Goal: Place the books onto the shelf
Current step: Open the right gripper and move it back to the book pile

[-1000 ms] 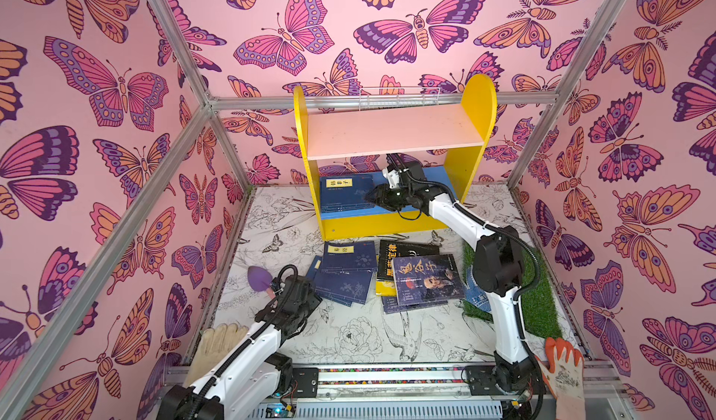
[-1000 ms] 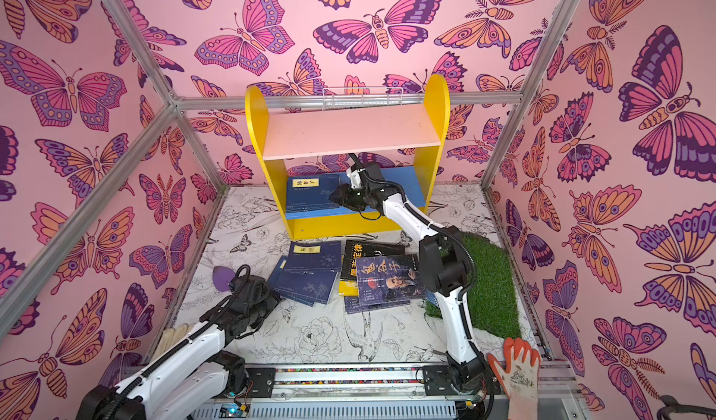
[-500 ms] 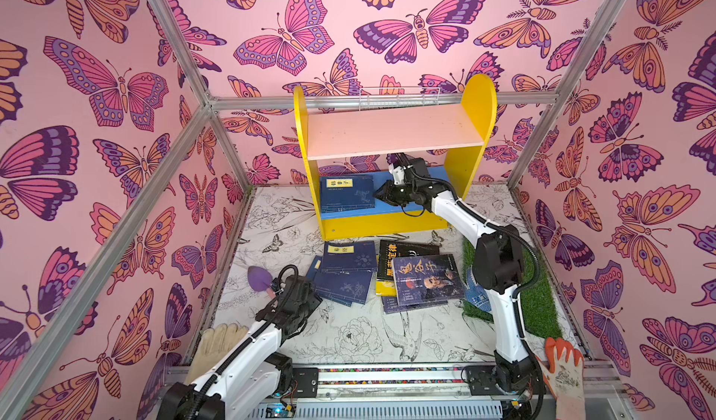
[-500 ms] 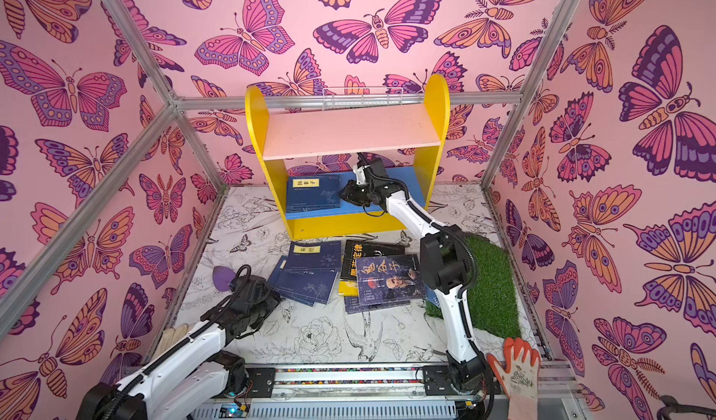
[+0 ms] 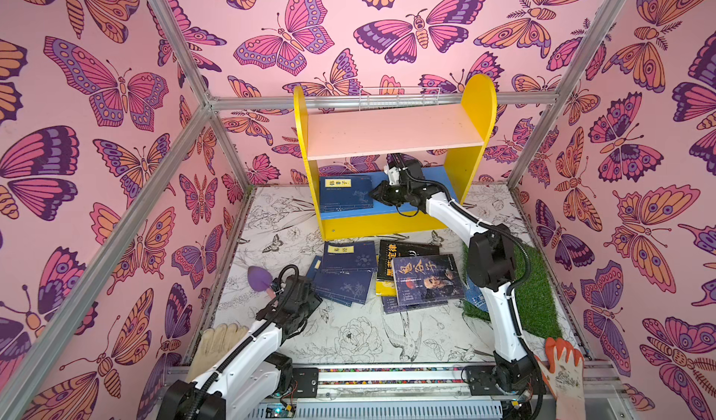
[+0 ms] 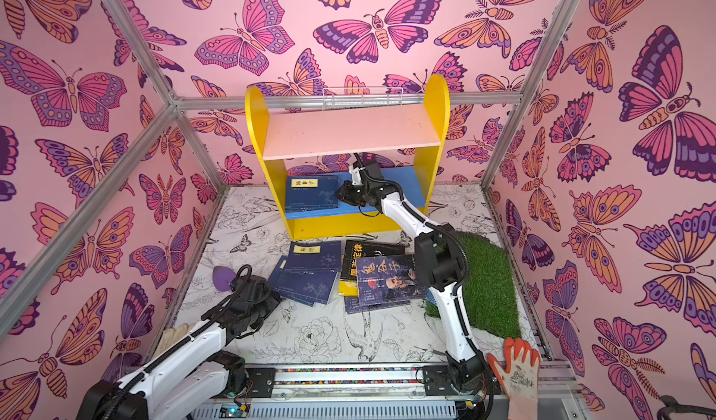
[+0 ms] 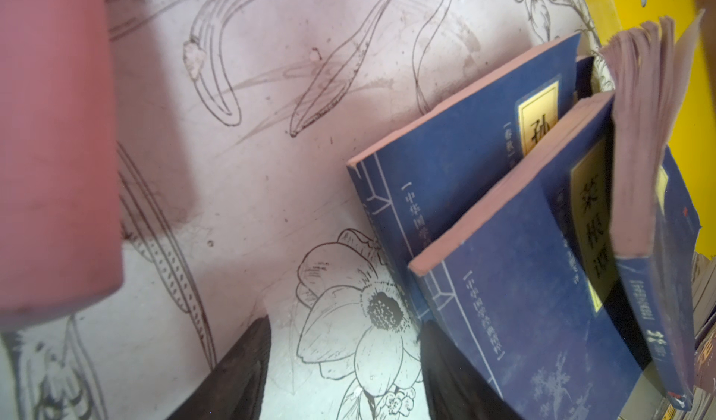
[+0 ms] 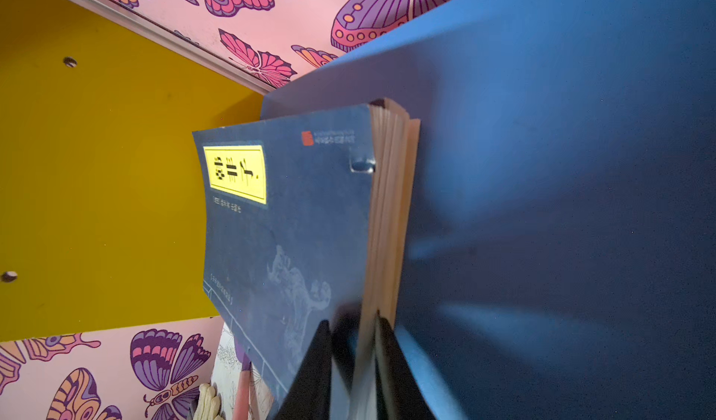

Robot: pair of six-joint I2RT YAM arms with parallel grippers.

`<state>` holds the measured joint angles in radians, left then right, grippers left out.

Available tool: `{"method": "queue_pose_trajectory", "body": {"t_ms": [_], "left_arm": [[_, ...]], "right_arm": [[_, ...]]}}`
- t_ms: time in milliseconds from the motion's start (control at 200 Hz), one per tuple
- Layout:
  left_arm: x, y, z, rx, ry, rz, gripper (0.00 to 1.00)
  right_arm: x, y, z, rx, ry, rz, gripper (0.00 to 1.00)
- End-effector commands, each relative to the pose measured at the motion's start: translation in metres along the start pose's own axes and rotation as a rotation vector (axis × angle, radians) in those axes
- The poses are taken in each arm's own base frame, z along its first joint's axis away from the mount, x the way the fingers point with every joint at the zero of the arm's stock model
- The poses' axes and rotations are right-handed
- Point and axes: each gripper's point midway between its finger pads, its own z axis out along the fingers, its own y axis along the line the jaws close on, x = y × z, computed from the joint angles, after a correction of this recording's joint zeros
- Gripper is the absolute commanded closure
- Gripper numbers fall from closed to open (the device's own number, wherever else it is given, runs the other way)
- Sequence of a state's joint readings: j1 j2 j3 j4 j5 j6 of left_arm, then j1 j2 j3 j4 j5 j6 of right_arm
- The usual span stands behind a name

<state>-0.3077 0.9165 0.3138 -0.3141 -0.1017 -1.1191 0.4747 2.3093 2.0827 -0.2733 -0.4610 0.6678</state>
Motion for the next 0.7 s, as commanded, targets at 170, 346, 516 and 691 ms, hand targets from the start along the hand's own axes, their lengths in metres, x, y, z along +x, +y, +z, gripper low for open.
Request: {"method": "queue_pose_trajectory", "body": {"t_ms": [170, 346, 516, 691], "left_arm": [[-0.001, 0.001, -0.002, -0.006, 0.000, 0.013, 0.36], [-0.013, -0.022, -0.012, 0.054, -0.028, 0.044, 0.34], [-0.033, -0.056, -0.029, 0.139, -0.078, 0.119, 0.33], [-0.044, -0.090, -0.033, 0.248, -0.084, 0.153, 0.25]], "right_arm": [[-0.009, 0.013, -0.024, 0.081, -0.118, -0.107, 0.77], [-0.013, 0.014, -0.077, 0.157, -0.249, -0.160, 0.70], [0.040, 0.006, -0.100, 0.125, -0.170, -0.134, 0.66], [0.124, 0.004, -0.089, 0.068, 0.022, -0.134, 0.61]]}}
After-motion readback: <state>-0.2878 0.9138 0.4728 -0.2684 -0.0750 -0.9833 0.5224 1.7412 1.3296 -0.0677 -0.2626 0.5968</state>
